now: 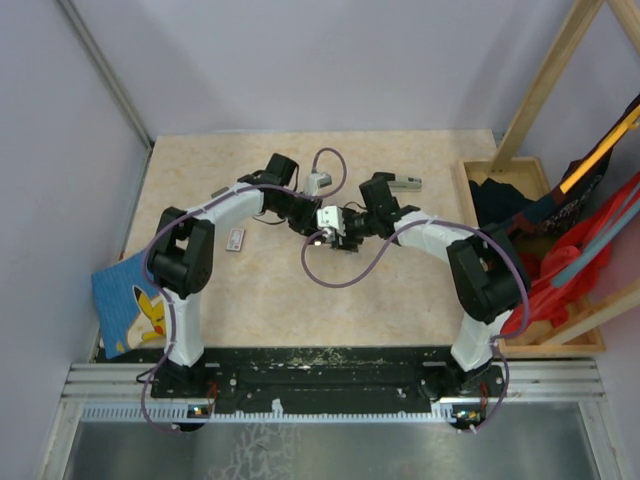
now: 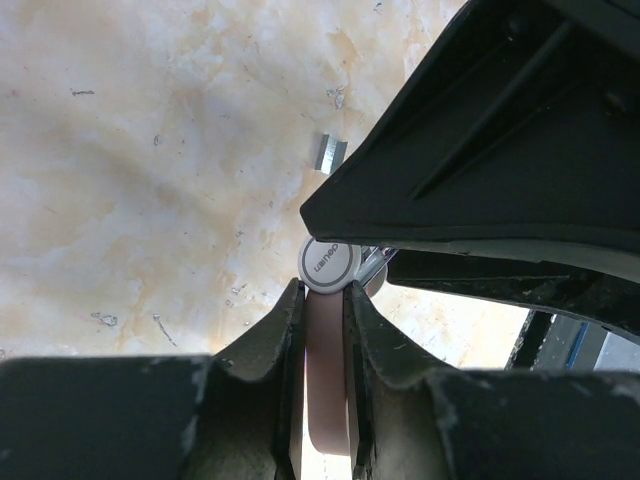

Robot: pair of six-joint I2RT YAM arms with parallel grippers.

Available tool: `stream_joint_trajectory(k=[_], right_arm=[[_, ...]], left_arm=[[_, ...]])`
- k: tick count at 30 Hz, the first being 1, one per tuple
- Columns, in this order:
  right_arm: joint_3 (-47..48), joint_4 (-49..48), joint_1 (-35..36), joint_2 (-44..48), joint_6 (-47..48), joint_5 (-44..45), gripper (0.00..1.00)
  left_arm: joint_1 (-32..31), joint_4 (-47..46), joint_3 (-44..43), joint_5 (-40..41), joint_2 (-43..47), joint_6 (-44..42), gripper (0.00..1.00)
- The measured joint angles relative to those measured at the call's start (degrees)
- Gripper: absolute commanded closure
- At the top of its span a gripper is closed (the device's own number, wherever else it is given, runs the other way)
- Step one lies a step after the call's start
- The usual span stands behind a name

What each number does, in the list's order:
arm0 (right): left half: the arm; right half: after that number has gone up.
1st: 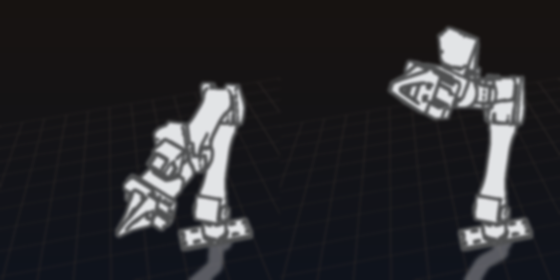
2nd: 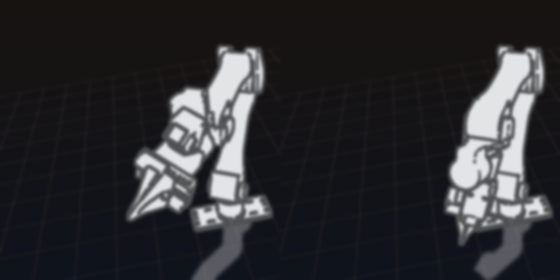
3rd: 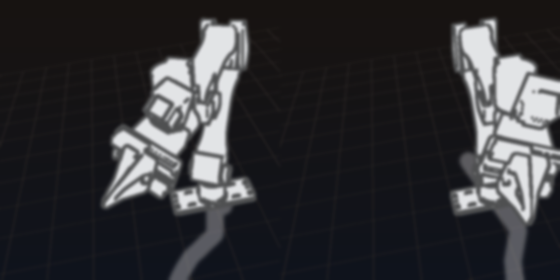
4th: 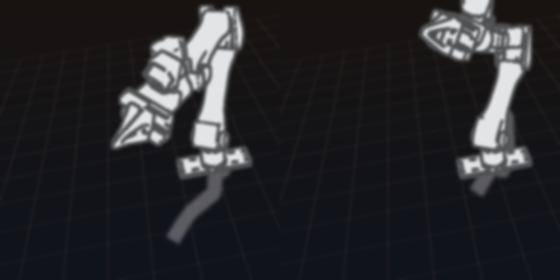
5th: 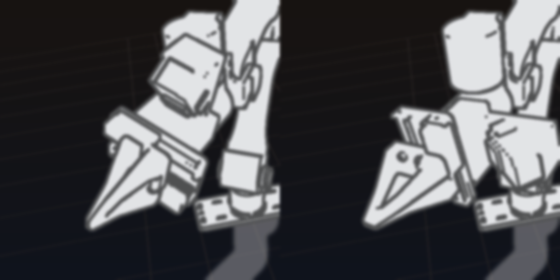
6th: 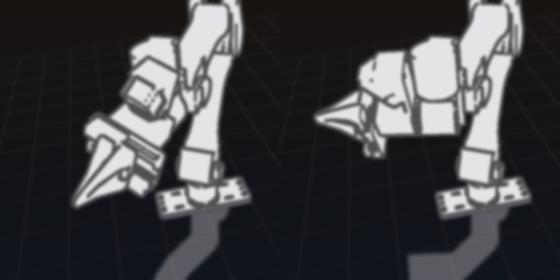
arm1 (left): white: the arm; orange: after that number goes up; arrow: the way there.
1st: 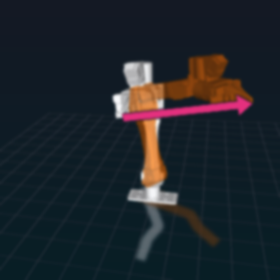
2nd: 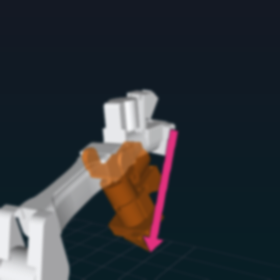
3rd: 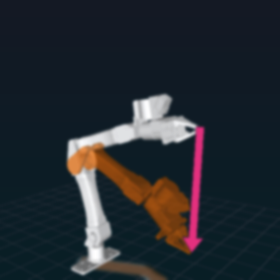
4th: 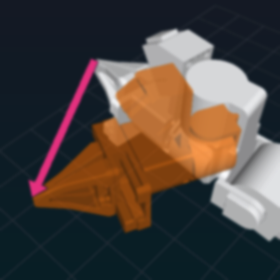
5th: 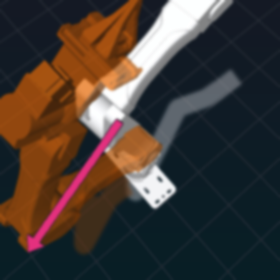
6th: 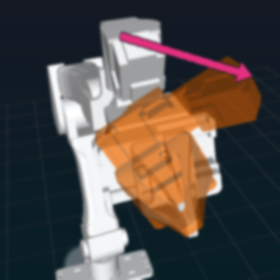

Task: Unload the staples from the stapler
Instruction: Place the stapler at the center of the board.

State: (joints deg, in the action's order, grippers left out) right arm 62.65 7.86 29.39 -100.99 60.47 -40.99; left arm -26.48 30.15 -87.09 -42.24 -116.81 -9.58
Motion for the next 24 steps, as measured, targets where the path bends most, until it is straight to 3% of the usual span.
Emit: stream_joint_trajectory(k=[12, 17, 21, 24], right_arm=[[-1.3, -2.4, 0.9, -0.8, 0.0, 1.1, 0.66], [-1.9, -2.8, 1.1, -0.8, 0.2, 1.2, 0.83], [-1.9, -2.8, 1.4, -0.8, 0.0, 1.6, 0.86], [-1.9, -2.9, 1.6, -0.8, -0.1, 1.8, 0.86]], left_arm=[[0.0, 1.1, -0.4, -1.1, -0.3, -0.9, 0.99], [0.0, 1.6, -0.5, -1.3, -0.6, -1.0, 0.93], [0.1, 2.0, -0.5, -1.5, -0.7, -1.2, 0.78], [0.4, 2.3, -0.7, -1.6, -0.7, -1.4, 0.60]])
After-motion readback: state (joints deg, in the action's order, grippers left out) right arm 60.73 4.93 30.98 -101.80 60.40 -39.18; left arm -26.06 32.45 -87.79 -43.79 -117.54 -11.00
